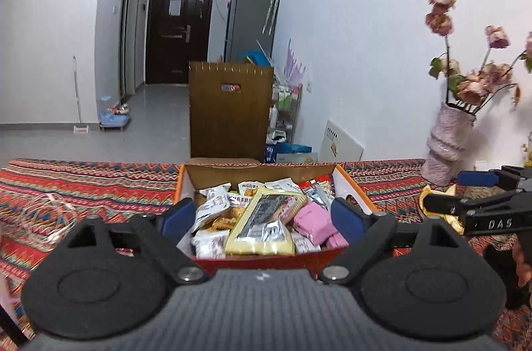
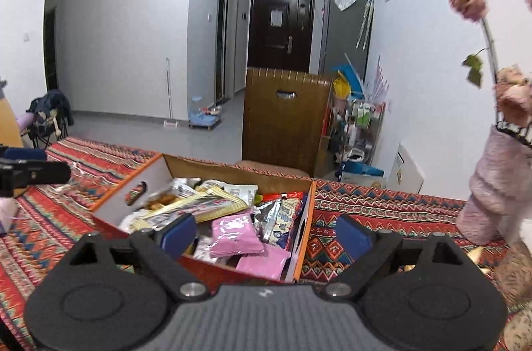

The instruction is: Organize snacks

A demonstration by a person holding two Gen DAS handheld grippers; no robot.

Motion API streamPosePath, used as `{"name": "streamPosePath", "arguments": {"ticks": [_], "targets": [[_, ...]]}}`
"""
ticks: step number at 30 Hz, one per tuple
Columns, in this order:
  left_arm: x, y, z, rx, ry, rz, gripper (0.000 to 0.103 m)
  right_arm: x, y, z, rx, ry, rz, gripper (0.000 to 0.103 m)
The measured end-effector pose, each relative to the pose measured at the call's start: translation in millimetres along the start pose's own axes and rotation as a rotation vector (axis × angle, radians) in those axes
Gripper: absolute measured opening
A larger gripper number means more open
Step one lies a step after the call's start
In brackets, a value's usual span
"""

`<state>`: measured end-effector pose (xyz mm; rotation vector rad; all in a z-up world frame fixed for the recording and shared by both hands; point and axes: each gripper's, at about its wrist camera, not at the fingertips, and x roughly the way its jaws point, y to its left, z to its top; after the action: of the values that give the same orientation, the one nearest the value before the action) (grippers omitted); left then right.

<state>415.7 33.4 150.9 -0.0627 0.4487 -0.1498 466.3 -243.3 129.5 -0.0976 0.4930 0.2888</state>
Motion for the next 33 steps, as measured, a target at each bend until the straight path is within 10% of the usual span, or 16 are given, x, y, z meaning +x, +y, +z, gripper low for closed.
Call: {"name": "streamPosePath", "arguments": {"ticks": [13, 33], "targets": [[-150, -37, -114, 0.032, -0.111, 0.055, 0.098, -140, 48, -104, 0.038, -0.096, 0.005, 0.099], [-308, -72, -308, -0.035, -0.080, 0.130, 0.098, -298, 141, -312, 0.034, -0.123, 0.004, 0.099]]}}
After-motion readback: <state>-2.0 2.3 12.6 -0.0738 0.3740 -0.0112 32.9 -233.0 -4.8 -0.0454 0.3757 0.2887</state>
